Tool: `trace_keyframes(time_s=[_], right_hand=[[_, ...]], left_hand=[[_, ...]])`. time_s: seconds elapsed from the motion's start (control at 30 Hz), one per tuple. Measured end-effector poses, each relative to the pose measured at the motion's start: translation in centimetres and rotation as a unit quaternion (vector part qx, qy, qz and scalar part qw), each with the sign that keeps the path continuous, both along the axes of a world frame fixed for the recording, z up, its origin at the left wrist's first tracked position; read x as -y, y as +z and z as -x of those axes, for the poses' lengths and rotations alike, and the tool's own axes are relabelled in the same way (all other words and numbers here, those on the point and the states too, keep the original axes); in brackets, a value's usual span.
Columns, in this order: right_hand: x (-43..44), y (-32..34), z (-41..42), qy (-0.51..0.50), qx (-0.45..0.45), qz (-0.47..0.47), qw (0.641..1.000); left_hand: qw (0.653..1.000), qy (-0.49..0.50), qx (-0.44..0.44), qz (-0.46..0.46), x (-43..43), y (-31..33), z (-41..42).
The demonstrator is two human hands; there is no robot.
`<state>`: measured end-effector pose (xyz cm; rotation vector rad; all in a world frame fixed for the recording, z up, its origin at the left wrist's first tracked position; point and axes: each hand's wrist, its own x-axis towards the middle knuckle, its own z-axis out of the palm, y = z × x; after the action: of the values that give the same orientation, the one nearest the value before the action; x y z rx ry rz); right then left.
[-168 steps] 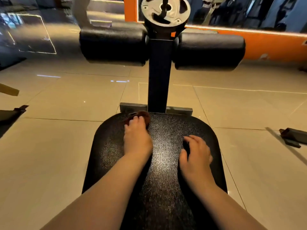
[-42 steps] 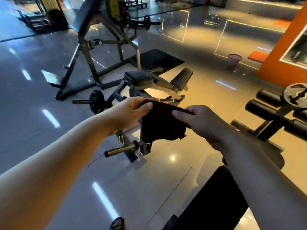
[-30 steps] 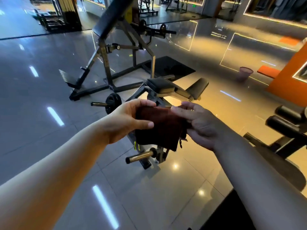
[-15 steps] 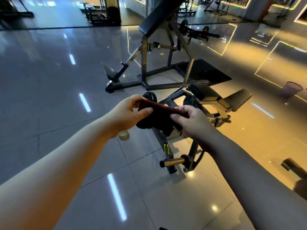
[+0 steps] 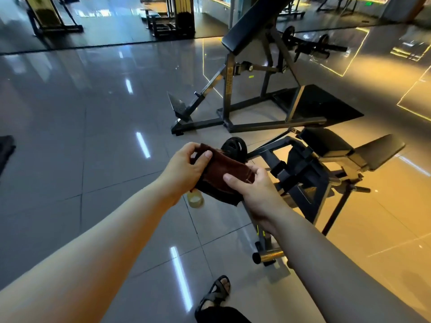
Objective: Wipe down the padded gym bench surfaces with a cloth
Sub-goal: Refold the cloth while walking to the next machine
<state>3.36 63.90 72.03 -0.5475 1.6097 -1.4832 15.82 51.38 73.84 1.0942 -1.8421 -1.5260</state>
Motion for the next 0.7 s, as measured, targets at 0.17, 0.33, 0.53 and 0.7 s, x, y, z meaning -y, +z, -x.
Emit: trace_keyframes(time_s=[0.17,0.33,0.53,0.7], right_hand=[[5.6,-3.7,3.8,-0.059,0.062,-0.036,0.996],[12.0,-7.8,6.0,-0.100,0.158,-0.070,0.980],[17.9,-11.5,5.8,-0.097,0.184,-0.109,0.972],[22.5,-13.6,4.5,-0.091,0.223,-0.141,0.960]], left_hand=[[0.988,-0.093,0.041,-0.116,7.1,-1.6,2.4],[0.972,-0.139,0.153,-0.115,15.1,-5.5,6.1],[0.960,-0.168,0.187,-0.125,22.5,-9.6,8.4],[0.942,-0.206,0.227,-0.140,29.1,-13.0,8.2]])
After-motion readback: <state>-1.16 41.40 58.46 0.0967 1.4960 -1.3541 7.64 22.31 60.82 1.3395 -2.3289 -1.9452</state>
